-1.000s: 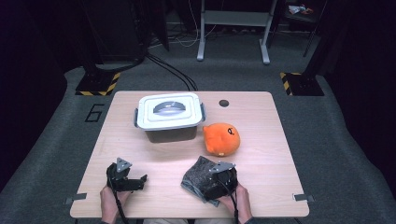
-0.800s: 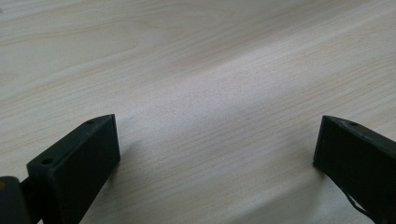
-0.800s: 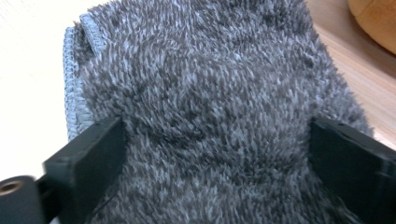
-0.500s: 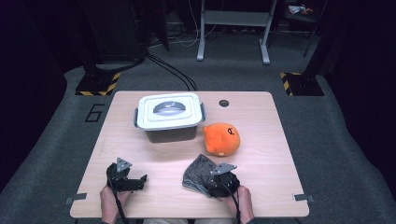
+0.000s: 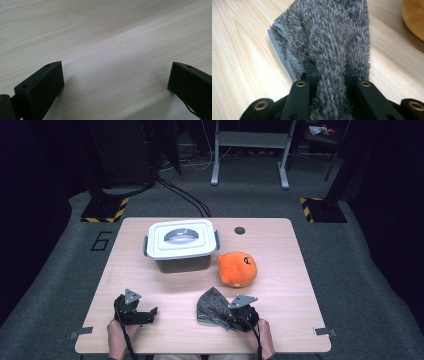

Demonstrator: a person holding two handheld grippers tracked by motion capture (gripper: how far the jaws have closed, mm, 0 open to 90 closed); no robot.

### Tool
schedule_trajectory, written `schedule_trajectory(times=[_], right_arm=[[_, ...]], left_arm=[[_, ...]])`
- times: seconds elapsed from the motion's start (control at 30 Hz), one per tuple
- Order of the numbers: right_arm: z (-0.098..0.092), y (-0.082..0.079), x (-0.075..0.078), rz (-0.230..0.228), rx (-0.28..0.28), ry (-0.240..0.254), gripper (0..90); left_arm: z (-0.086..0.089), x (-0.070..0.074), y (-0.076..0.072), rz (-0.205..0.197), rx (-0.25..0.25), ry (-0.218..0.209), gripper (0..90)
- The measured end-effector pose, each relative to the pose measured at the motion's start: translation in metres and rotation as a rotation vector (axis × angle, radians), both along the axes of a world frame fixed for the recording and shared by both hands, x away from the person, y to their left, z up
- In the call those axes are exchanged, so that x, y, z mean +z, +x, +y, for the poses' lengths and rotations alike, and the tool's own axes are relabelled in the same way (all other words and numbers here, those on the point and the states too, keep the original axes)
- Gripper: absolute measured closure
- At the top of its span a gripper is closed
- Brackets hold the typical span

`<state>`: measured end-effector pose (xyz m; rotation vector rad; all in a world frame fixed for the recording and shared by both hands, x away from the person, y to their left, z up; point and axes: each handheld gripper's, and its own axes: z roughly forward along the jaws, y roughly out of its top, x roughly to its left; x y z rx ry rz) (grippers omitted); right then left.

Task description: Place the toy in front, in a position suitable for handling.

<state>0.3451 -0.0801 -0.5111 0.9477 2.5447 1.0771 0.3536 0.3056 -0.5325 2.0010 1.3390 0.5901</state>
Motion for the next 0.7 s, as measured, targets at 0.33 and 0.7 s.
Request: schedule_trajectory(times=[0.33, 0.7], right_arm=[[-0.018, -0.007, 0.008, 0.003, -0.013, -0.014, 74.1], [-0.042, -0.018, 0.014, -0.002, -0.044, -0.052, 73.9]], left_arm=[[0.000, 0.000, 0.000, 0.000, 0.000, 0.000, 0.0], [0.000, 0.000, 0.000, 0.000, -0.001, 0.000, 0.0]])
